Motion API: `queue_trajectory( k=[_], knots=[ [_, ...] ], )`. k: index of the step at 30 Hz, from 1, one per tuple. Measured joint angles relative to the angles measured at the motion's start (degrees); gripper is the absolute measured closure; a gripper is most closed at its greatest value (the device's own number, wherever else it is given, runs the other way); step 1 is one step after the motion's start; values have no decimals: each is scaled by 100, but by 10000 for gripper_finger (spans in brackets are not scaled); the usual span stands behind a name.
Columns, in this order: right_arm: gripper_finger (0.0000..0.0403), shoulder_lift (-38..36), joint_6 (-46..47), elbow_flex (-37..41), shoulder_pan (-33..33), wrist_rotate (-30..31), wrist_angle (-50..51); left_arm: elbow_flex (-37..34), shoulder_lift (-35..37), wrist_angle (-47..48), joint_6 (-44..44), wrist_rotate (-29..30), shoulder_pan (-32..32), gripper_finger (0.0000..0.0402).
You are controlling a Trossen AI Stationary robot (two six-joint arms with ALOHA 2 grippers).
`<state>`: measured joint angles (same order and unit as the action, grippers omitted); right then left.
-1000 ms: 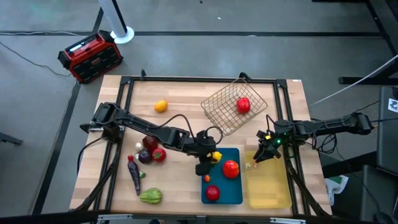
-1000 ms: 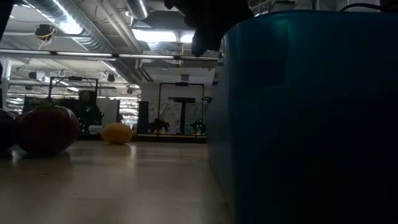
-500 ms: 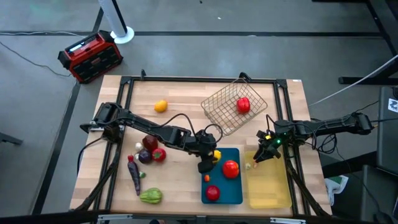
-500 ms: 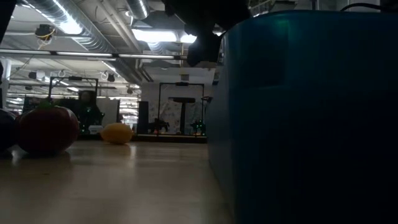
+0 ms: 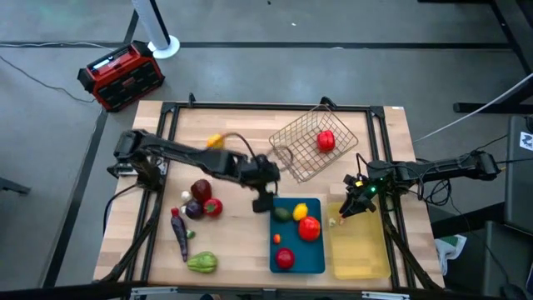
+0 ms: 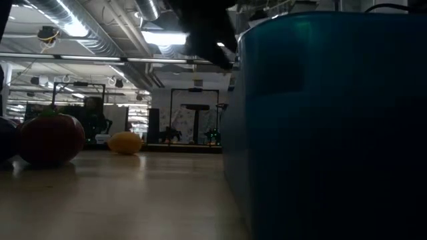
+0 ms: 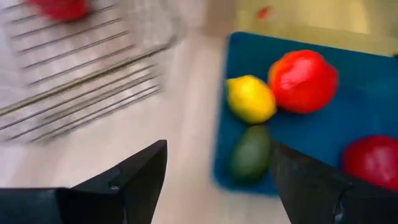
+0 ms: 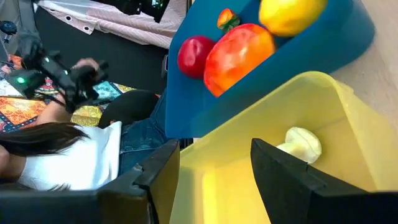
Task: Sort produce into baskets
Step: Put the yellow lemon into the blue bin
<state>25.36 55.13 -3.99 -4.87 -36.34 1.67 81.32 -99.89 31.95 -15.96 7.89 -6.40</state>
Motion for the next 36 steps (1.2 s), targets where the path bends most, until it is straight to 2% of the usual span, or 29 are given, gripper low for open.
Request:
queue_trajectory(
  k=[10, 18, 25, 32, 36],
  knots=[
    [205, 0, 2, 0, -1, 9, -4, 2, 1044, 2053, 340, 268, 1278, 130],
    [205, 0, 2, 0, -1, 4, -6, 2, 1101, 3049, 807, 289, 2089, 123],
    [205, 0, 4, 0, -1, -15, -9, -2, 791, 3799, 1171, 298, 2378, 70],
    [205, 0, 4, 0, 1, -13, -10, -296, 563, 3913, 1548, 984, 2651, 11],
    [205, 0, 4, 0, 0, -13, -9, -609, 525, 3794, 1876, 1044, 2940, 4]
  ],
)
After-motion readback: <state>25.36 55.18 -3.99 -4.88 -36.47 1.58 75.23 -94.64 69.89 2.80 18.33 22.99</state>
